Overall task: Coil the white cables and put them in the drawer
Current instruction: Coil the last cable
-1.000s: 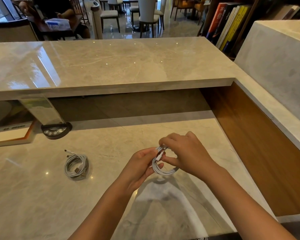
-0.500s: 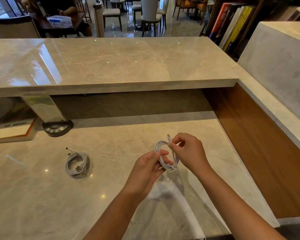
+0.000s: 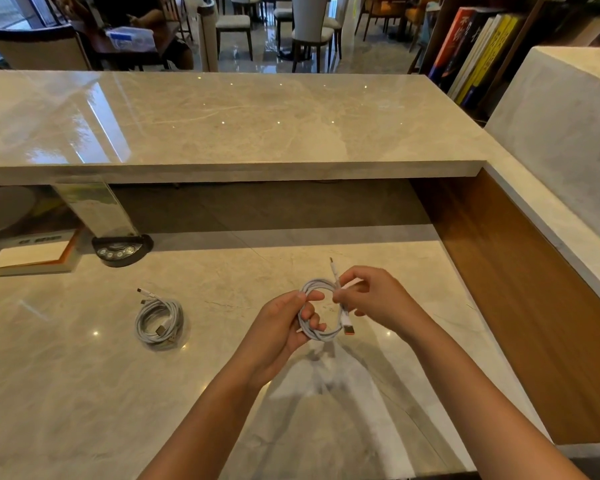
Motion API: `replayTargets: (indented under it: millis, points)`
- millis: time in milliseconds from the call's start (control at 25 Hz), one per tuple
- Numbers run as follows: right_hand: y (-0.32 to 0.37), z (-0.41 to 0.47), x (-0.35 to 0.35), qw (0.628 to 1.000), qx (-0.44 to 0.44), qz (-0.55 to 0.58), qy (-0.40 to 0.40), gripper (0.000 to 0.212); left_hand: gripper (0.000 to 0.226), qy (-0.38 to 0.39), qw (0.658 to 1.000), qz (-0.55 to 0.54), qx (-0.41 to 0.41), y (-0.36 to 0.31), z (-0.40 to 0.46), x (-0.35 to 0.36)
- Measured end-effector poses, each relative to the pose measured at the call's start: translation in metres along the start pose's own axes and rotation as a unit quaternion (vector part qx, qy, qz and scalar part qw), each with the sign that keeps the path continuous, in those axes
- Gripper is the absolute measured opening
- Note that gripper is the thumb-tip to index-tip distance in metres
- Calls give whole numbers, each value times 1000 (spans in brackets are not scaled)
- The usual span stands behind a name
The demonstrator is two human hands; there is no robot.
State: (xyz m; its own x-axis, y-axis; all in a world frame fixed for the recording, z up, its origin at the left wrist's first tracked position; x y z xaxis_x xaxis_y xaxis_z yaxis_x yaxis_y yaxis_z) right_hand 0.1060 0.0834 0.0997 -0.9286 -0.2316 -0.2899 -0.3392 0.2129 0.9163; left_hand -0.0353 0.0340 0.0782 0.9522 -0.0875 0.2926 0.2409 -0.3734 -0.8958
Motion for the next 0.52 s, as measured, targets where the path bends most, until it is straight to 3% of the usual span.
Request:
replayTargets:
  millis: [120, 520]
  points:
    - [-9, 0, 5, 999, 32, 18, 33, 14, 28, -15, 1000, -21, -4, 2, -1, -9]
    - [-15, 12, 19, 996, 37, 78, 21, 8, 18, -91, 996, 9, -25, 8, -4, -33]
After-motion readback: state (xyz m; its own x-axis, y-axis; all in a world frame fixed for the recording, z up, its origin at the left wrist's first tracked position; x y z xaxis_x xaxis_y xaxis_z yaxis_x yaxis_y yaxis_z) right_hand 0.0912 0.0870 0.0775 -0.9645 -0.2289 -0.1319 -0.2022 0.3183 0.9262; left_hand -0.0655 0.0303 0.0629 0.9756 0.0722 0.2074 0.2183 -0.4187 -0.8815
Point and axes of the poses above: each hand's wrist, its own z-axis towards the middle knuckle, its own x-axis out of the palm, y = z × x, the point moved 6 cm from there along z, towards the middle knuckle, and after that the axes turned 14 degrees about z, right-handed, at the moved point
